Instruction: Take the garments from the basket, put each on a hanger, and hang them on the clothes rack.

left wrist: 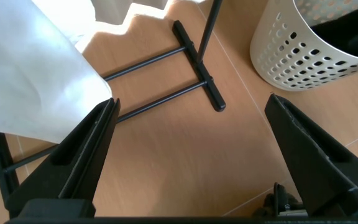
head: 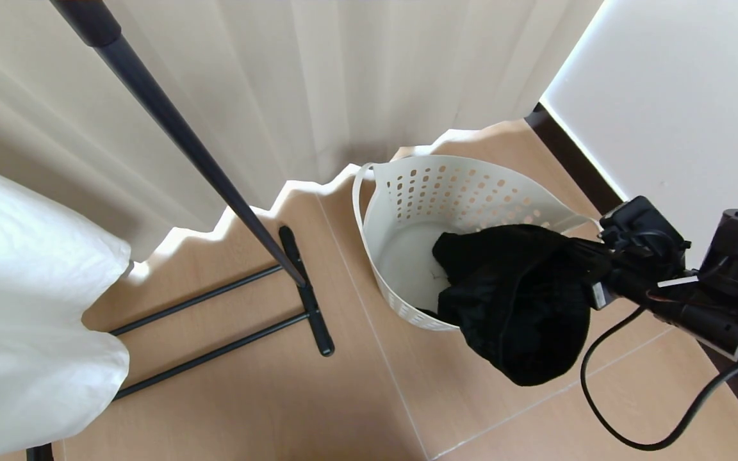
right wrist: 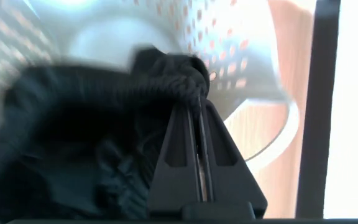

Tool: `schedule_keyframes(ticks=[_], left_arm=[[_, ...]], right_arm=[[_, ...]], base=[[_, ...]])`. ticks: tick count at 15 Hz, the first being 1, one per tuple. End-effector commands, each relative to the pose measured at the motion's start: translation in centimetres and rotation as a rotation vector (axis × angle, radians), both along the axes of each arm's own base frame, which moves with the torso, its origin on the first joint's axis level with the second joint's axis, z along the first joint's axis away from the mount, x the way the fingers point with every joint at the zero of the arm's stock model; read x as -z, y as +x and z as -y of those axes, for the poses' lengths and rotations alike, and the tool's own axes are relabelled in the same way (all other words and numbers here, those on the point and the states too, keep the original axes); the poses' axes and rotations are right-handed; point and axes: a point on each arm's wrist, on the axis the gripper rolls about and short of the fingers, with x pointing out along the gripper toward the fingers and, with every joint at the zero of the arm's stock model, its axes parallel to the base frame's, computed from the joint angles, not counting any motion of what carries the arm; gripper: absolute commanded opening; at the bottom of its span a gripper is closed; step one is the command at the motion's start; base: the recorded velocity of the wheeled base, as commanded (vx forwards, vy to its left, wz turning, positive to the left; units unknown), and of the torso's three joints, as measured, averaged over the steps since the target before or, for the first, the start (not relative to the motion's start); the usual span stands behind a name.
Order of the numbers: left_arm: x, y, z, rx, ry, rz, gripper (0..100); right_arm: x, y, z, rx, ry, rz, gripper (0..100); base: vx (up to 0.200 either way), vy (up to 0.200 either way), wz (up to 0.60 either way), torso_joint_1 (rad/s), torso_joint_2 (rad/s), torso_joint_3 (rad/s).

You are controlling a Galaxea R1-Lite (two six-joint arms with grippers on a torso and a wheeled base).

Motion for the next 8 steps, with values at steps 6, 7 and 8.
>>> schedule_keyframes(ticks=[6, 7, 8], left_arm=[[0.0, 0.0, 0.0, 0.001, 0.004, -0.001, 100], [0.0, 0.0, 0.0, 0.001, 0.004, -0.001, 100], [0.0, 0.0, 0.0, 0.001, 0.004, 0.000, 100]], right_arm=[[-6.2, -9.0, -1.2, -0.140, 0.079, 0.260, 0], [-6.3, -9.2, -1.2, -0.141, 0.080, 0.268, 0], [-6.4, -9.2, -1.2, -0.141, 0.082, 0.271, 0]], base=[[0.000, 0.000, 0.00, 0.000, 0.00, 0.000], [0.000, 0.000, 0.00, 0.000, 0.00, 0.000], [0.000, 0.000, 0.00, 0.000, 0.00, 0.000]])
